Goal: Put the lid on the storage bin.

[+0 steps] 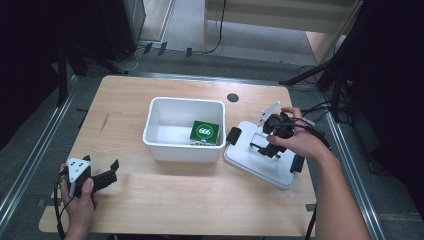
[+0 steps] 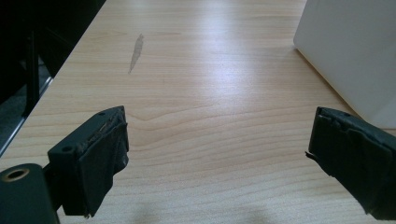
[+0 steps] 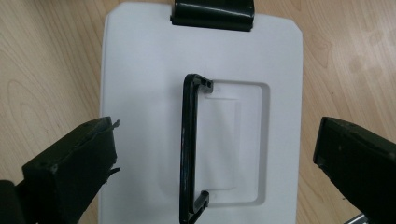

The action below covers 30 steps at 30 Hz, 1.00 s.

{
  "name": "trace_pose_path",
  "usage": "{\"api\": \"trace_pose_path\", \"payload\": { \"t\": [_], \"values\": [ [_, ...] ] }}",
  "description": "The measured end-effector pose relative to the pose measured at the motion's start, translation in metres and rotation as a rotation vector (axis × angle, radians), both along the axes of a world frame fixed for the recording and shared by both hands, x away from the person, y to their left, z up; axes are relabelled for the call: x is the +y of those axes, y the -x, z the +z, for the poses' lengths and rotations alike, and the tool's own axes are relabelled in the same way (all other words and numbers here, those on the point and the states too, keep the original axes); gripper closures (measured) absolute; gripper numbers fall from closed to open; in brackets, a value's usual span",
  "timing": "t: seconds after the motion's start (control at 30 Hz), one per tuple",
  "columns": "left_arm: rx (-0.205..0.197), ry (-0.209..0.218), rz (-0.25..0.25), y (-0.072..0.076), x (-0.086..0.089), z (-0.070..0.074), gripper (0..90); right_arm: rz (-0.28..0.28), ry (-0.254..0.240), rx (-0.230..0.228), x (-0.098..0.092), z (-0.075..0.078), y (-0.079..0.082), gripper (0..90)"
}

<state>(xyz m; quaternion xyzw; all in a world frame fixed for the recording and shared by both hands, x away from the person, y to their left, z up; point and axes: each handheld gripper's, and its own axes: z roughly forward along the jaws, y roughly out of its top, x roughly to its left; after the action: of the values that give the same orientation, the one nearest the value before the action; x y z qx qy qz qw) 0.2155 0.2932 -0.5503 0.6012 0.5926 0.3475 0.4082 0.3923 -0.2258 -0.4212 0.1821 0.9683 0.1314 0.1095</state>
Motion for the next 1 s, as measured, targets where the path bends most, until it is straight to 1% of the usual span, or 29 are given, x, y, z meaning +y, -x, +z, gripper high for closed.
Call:
{"api": "trace_pose_path", "payload": {
  "t": [0.13,0.17,0.2,0.23,0.33,0.37,0.43,0.5,0.57,0.6,0.63,0.7,0.8,0.87,0.9,0.93,0.97,1.0],
  "values": [
    [0.001,-0.001,0.000,0.000,0.000,0.000,5.5,-0.005,0.007,0.007,-0.002,-0.005,0.000,0.0],
    [0.000,0.001,0.000,0.000,0.000,0.000,5.5,-0.011,0.009,0.009,-0.003,-0.009,0.000,0.0],
    [0.000,0.001,0.000,0.000,0.000,0.000,5.5,-0.011,0.009,0.009,-0.003,-0.009,0.000,0.0],
    [0.001,-0.001,0.000,0.000,0.000,0.000,5.5,-0.024,0.009,0.020,-0.004,-0.012,0.001,0.0],
    [0.000,0.000,0.000,0.000,0.000,0.000,5.5,-0.029,0.011,0.021,-0.005,-0.015,0.000,0.0],
    [0.001,-0.001,0.001,0.000,0.000,0.000,5.5,-0.035,0.007,0.032,-0.006,-0.019,0.000,0.0],
    [0.001,-0.001,0.001,0.000,0.000,0.000,5.5,-0.038,0.005,0.036,-0.007,-0.020,0.000,0.0],
    [0.000,-0.001,0.001,0.000,0.000,0.000,5.5,-0.043,0.007,0.046,-0.008,-0.025,0.000,0.0],
    [0.001,-0.001,0.001,0.000,0.000,0.000,5.5,-0.044,0.009,0.050,-0.008,-0.025,0.000,0.0],
    [0.001,-0.001,0.001,0.000,0.000,0.000,5.5,-0.038,0.011,0.043,-0.008,-0.028,0.000,0.0],
    [0.001,-0.001,0.001,0.000,0.000,0.000,5.5,-0.043,0.013,0.053,-0.009,-0.029,0.001,0.0],
    [0.001,-0.002,0.001,0.000,0.000,0.000,5.5,-0.044,0.009,0.057,-0.009,-0.030,0.000,0.0],
    [0.000,-0.004,0.001,0.000,-0.001,0.000,5.5,-0.055,0.009,0.055,-0.011,-0.032,0.001,0.2],
    [0.000,-0.003,0.001,0.000,-0.001,0.000,5.5,-0.059,0.028,0.042,-0.010,-0.035,0.001,5.3],
    [-0.001,-0.004,0.001,0.000,-0.001,0.000,5.5,-0.065,0.050,0.025,-0.009,-0.038,0.002,11.4],
    [-0.001,-0.004,0.001,0.000,-0.001,0.000,5.5,-0.065,0.050,0.025,-0.009,-0.038,0.002,11.4],
    [-0.001,-0.004,0.001,0.000,-0.001,0.000,5.5,-0.067,0.054,0.020,-0.009,-0.040,0.002,14.6],
    [-0.001,-0.003,0.001,0.000,-0.001,0.000,5.5,-0.066,0.067,0.023,-0.008,-0.043,0.003,20.2]
  ]
}}
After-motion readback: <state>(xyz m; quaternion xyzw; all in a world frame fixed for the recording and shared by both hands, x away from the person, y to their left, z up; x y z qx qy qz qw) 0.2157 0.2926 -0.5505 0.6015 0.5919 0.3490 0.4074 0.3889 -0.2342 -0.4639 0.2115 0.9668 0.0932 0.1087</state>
